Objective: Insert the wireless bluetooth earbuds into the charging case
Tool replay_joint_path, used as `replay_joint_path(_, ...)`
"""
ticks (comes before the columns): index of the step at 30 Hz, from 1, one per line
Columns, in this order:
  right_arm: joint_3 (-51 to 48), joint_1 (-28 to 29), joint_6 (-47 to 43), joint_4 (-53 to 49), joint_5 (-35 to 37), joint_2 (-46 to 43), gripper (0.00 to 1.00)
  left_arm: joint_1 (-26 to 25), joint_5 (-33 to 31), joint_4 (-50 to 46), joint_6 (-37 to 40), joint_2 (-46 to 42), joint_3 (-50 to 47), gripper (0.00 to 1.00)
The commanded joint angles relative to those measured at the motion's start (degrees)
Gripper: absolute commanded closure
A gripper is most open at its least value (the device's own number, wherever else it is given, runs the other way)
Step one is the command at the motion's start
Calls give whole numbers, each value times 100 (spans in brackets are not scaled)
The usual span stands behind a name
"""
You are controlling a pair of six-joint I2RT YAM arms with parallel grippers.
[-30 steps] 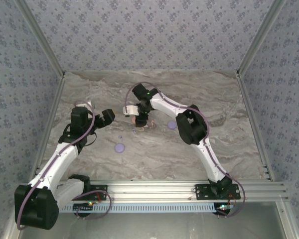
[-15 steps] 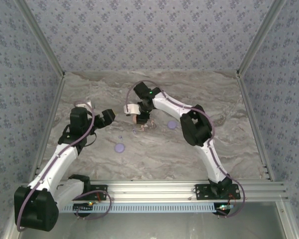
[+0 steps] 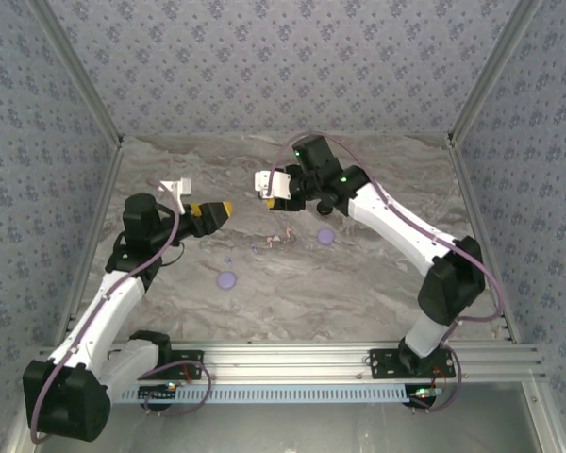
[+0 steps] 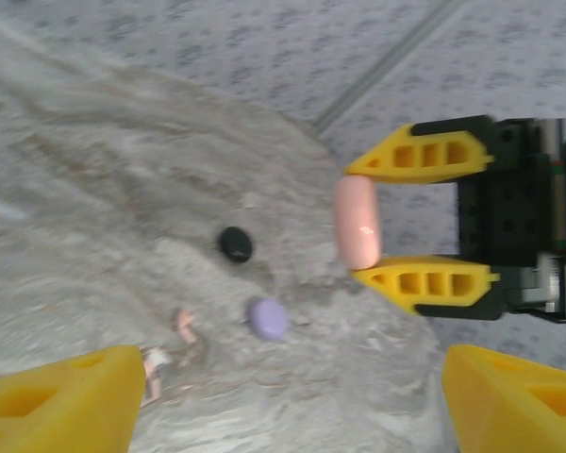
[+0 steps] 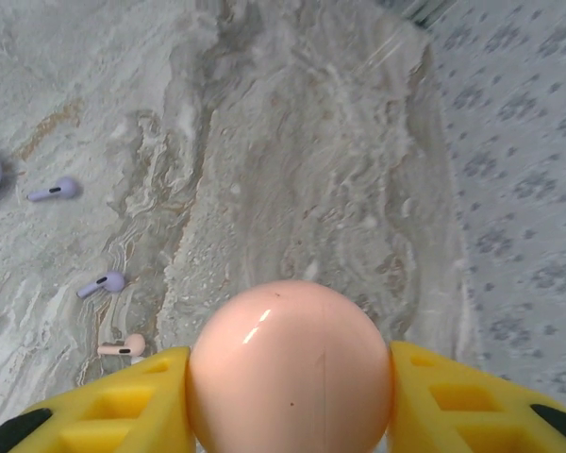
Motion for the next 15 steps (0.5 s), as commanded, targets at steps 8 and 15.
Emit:
replay_joint_path(8,-183,326,-155,203,170,-572,52,-754,501,533,-97,333,645,23)
replay_joint_path(15,-174,448,-169,182,83,-653,52,-867,390,757,-283,682,703,31)
